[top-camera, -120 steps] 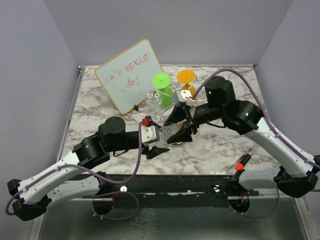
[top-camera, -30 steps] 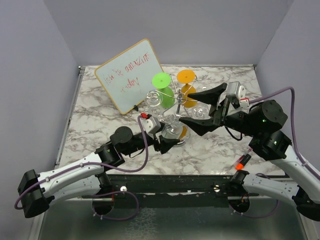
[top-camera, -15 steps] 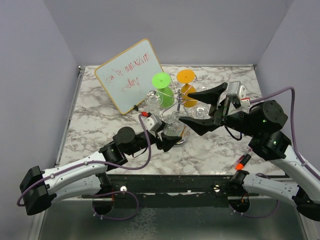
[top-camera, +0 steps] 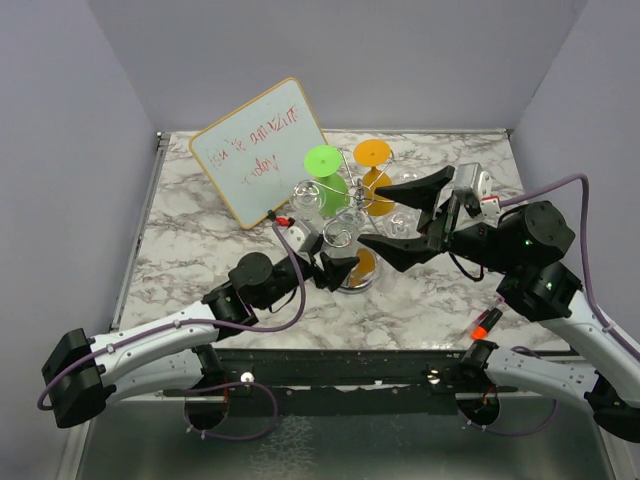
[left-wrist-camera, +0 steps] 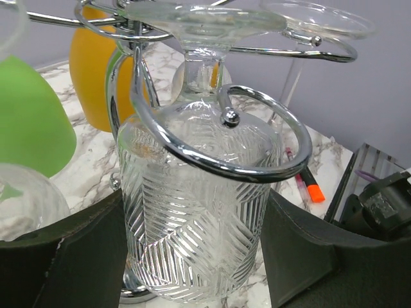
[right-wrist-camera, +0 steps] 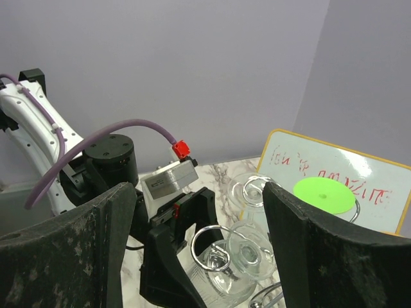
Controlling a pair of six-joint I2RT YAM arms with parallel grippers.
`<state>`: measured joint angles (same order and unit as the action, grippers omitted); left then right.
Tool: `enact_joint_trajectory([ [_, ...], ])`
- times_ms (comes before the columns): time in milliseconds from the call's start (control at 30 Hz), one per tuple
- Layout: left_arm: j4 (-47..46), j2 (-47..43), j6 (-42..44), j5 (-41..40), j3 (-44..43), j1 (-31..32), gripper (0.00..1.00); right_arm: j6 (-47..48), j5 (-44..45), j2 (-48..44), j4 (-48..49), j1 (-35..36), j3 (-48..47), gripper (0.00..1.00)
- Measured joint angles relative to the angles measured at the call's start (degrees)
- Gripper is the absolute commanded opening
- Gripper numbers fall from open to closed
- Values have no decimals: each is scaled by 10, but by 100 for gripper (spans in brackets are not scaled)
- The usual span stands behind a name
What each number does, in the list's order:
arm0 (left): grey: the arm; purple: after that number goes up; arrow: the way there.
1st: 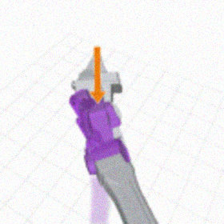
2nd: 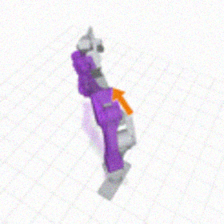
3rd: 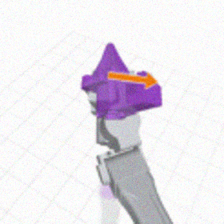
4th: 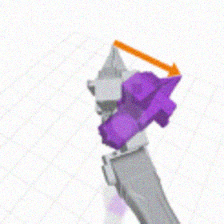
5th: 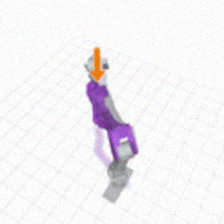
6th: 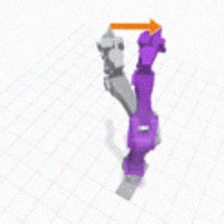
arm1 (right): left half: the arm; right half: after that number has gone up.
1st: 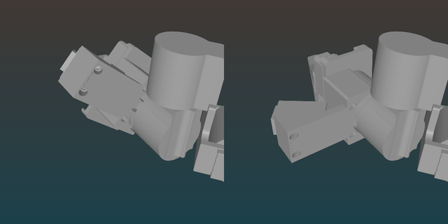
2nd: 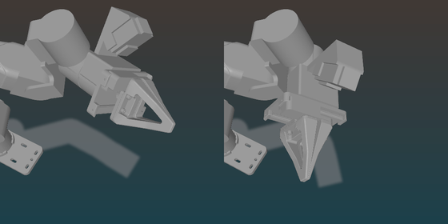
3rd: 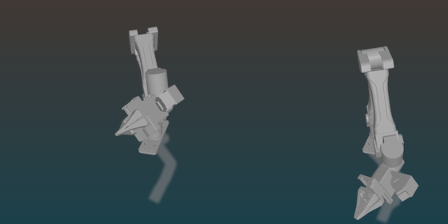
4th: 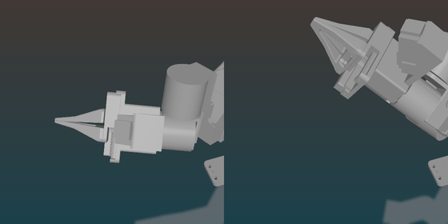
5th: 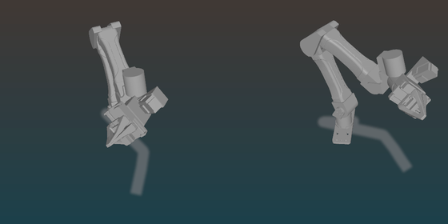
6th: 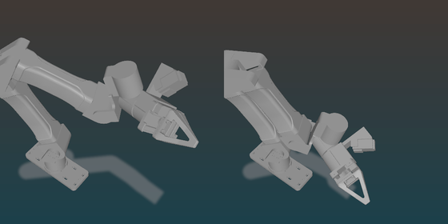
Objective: Place the wine glass upside down on the wine glass rack
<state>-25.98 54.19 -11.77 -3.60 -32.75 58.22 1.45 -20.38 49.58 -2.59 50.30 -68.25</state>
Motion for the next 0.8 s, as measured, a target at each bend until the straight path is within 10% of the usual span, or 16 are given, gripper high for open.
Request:
enact_joint_trajectory([
  [800,-48,-87,5,-44,75,0,35,0,0,-2,0,0,3,85],
])
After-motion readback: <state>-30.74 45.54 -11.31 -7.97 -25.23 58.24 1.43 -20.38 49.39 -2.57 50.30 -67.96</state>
